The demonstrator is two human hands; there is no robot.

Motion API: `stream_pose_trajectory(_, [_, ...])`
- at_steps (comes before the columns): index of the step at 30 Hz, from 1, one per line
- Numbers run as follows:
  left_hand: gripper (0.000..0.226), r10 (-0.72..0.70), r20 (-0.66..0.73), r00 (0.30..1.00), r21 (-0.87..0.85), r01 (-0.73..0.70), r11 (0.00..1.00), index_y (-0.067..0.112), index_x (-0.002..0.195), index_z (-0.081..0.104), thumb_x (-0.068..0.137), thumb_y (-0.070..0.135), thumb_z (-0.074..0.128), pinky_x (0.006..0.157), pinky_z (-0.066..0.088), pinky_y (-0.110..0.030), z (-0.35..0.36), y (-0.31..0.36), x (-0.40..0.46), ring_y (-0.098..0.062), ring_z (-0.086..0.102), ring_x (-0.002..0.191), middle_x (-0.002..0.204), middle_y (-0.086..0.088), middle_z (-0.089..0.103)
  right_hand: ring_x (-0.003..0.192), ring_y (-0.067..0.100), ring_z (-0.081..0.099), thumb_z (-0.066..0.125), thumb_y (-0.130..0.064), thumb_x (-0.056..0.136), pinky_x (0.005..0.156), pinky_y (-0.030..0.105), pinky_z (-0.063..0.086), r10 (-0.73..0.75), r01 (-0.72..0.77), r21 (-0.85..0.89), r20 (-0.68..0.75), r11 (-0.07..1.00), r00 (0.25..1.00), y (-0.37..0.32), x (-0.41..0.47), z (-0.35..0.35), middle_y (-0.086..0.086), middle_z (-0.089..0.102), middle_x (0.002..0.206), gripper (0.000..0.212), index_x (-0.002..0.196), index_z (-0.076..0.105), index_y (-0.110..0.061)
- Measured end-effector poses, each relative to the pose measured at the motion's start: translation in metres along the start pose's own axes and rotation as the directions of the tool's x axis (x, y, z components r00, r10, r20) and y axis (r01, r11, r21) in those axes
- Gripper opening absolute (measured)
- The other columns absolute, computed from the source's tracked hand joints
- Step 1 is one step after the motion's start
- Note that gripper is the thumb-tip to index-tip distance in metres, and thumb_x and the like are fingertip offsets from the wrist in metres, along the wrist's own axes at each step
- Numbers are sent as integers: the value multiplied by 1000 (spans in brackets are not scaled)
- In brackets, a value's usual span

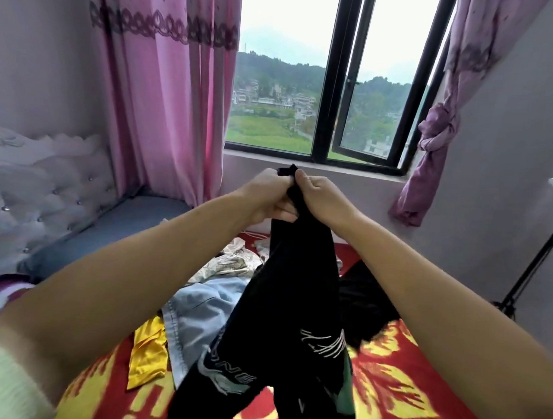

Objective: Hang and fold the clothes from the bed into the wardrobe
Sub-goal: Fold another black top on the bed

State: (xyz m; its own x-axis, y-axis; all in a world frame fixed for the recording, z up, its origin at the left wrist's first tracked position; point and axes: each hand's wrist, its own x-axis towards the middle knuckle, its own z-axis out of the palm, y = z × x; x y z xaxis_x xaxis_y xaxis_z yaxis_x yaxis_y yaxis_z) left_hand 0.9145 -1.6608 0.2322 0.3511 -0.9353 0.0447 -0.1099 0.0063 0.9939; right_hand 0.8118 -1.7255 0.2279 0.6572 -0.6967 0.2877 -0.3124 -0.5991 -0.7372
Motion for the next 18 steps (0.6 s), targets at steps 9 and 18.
stream_pose_trajectory(9, [14,360,39,932,436,-340,833,12,103,63,95,12,53,89,52,-30,-10,6,-8,-17,68,93,93,-2,71,84,13,63,49,-6,92,79,28,49,-93,82,66,182,994,979,20,-9,-21,-6,66,89,31,100,60,-35])
stream_pose_trajectory(18, [30,305,377,874,667,-485,566,14,113,63,86,24,69,72,48,-12,-25,12,7,-1,62,77,96,2,68,80,13,66,51,0,84,78,30,53,-152,152,287,-24,946,988,36,-21,-34,-2,72,86,38,86,73,-30])
